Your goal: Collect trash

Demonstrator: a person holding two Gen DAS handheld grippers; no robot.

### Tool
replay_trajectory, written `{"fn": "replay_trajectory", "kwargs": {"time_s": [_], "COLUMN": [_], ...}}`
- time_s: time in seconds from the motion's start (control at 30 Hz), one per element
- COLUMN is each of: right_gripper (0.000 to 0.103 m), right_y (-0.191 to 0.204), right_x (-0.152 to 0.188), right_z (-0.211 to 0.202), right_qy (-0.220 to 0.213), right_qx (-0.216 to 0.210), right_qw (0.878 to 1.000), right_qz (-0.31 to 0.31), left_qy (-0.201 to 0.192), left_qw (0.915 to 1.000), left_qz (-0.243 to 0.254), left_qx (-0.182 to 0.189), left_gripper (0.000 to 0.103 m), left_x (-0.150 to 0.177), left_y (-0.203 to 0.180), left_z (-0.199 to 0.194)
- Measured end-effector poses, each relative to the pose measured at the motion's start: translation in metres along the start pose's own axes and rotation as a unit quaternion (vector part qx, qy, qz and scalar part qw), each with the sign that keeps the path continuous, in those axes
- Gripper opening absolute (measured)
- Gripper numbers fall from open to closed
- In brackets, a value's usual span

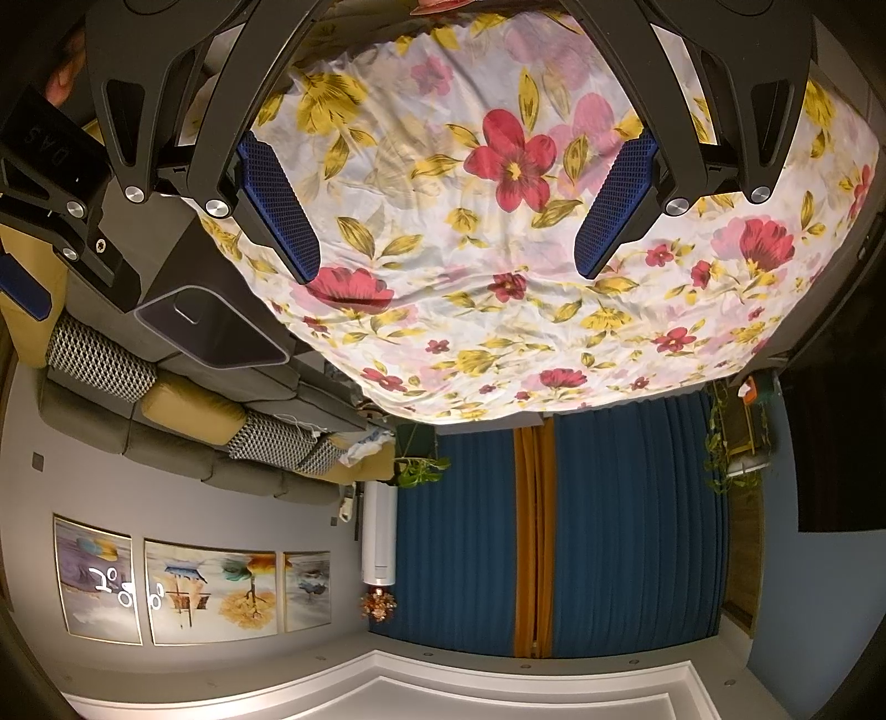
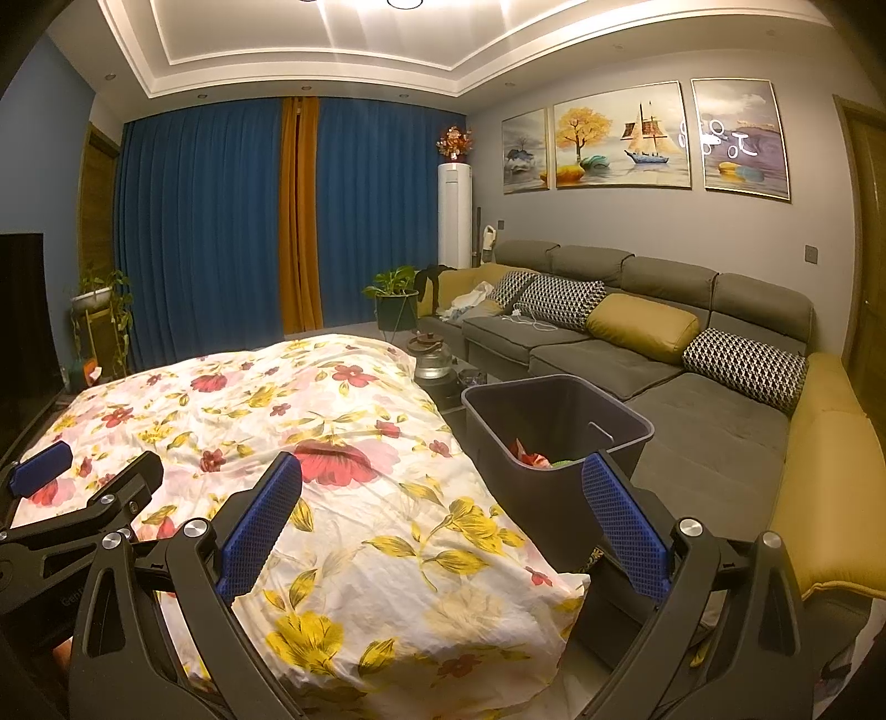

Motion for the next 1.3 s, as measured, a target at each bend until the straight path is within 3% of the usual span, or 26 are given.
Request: {"fn": "replay_trajectory", "kwargs": {"time_s": [0.77, 1.0, 1.3], "right_gripper": [0.097, 0.097, 0.097], "right_y": [-0.0012, -0.0014, -0.0015], "right_x": [0.0005, 0.0006, -0.0012], "right_z": [-0.0006, -0.0009, -0.0026], "right_qy": [0.0, 0.0, -0.001], "right_qx": [0.001, 0.001, 0.005], "right_qw": [1.0, 1.0, 1.0], "right_qz": [0.001, 0.002, 0.005], "left_qy": [-0.009, -0.011, -0.011], "left_qw": [0.9999, 0.9998, 0.9997], "left_qz": [0.009, 0.018, 0.023], "left_qx": [0.0, -0.002, 0.001], "left_gripper": [0.091, 0.078, 0.078], "left_x": [-0.0002, 0.0002, 0.0002], "left_y": [0.0031, 0.001, -0.0033], "left_z": [-0.0037, -0.0036, -0.0042]}}
Point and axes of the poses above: each gripper's, at about its wrist camera, not at the fingertips, and z roughly the way its jaws point, y to its left, x to its underside, the point moved 6 cm from there along z, roughly the way its jaws point, and after that the axes turned 6 degrees about -z, right-handed, at the moved point
